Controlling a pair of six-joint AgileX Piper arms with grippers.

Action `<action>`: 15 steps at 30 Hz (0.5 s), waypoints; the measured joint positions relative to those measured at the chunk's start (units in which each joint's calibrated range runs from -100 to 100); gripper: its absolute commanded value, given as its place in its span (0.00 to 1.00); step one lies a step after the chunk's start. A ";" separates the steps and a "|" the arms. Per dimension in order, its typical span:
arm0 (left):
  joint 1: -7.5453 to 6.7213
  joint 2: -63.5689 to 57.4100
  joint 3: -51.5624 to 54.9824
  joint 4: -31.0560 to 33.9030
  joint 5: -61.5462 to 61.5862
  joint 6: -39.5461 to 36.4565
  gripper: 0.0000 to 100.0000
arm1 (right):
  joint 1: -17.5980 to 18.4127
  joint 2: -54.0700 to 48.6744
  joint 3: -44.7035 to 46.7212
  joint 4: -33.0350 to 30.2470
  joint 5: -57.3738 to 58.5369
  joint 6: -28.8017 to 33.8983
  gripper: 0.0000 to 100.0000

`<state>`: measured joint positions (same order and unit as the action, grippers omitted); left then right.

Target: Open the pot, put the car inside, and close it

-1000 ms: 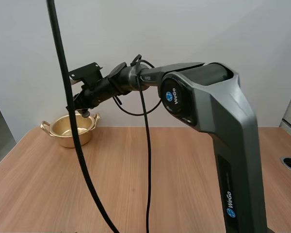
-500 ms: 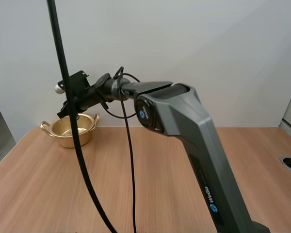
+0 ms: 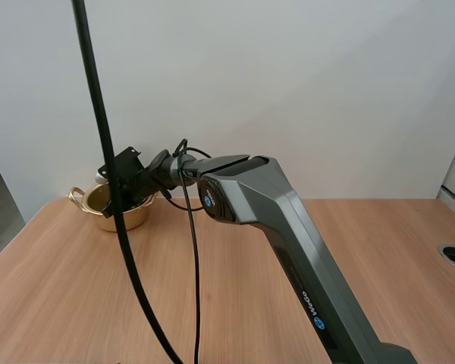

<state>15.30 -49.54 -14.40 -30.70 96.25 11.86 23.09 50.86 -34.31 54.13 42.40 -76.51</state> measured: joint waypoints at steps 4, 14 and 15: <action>0.00 0.00 0.00 0.00 0.42 0.00 0.00 | 0.00 -0.42 0.00 0.00 0.00 0.00 0.38; 0.00 0.00 0.00 0.00 0.74 0.00 0.00 | 0.00 -6.00 0.00 -3.75 -1.99 3.59 0.72; 0.00 0.00 0.00 0.00 0.74 0.00 0.00 | 0.00 -6.80 0.00 -4.70 -1.99 4.47 0.69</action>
<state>15.30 -49.54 -14.40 -30.70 96.99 11.86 23.09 44.06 -34.31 49.42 40.41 -72.04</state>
